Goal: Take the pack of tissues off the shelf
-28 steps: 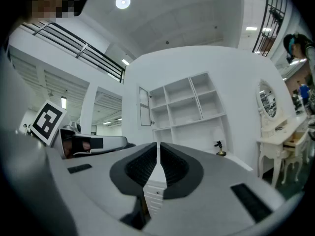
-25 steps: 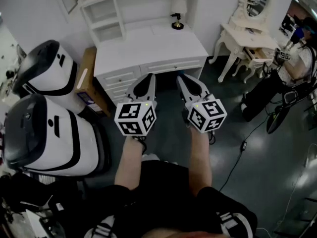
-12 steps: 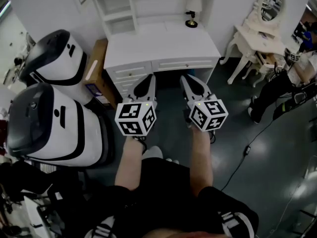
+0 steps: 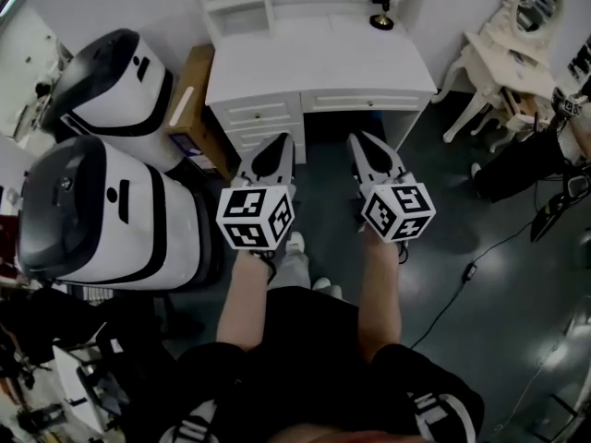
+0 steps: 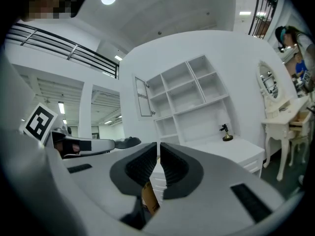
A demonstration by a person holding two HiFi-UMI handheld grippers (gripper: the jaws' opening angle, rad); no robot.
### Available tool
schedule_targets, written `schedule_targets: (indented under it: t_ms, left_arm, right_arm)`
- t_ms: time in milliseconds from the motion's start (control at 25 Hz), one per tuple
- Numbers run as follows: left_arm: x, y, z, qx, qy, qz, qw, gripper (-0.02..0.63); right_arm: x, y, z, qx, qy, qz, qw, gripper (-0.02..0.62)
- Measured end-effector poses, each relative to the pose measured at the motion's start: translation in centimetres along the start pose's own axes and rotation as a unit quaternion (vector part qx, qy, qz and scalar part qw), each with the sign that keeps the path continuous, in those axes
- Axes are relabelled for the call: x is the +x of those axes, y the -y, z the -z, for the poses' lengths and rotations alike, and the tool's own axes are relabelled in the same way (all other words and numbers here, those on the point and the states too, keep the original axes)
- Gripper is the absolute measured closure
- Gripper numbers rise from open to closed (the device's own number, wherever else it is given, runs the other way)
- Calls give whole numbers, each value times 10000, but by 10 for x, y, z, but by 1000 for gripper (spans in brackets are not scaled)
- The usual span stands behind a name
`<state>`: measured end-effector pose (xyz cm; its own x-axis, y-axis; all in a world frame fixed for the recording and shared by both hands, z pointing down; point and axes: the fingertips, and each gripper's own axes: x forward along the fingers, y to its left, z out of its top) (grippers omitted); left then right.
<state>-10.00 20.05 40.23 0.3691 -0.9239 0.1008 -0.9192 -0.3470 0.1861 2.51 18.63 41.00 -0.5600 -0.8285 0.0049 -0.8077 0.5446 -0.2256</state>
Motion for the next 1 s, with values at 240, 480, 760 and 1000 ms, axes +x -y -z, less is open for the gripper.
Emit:
schedule_targets:
  t_ms: [240,480,760,1000]
  left_arm:
    - [40,0,-7,295,87,154,9994,595]
    - [93,-20,-24,194,173,392,9989,595]
    - [142,-87,-64,241,279,193,9991,595]
    - [157,-160,-82,204,382,-156,9989,595]
  right_arm:
    - [17,31,-9,-136,-7,397,9991,558]
    - [52,68,-30,-230,123,728,9970,558]
    - [146,67,-36,-177,5,483,9987,558]
    - [221,37,-35,-291,7,75,9995,558]
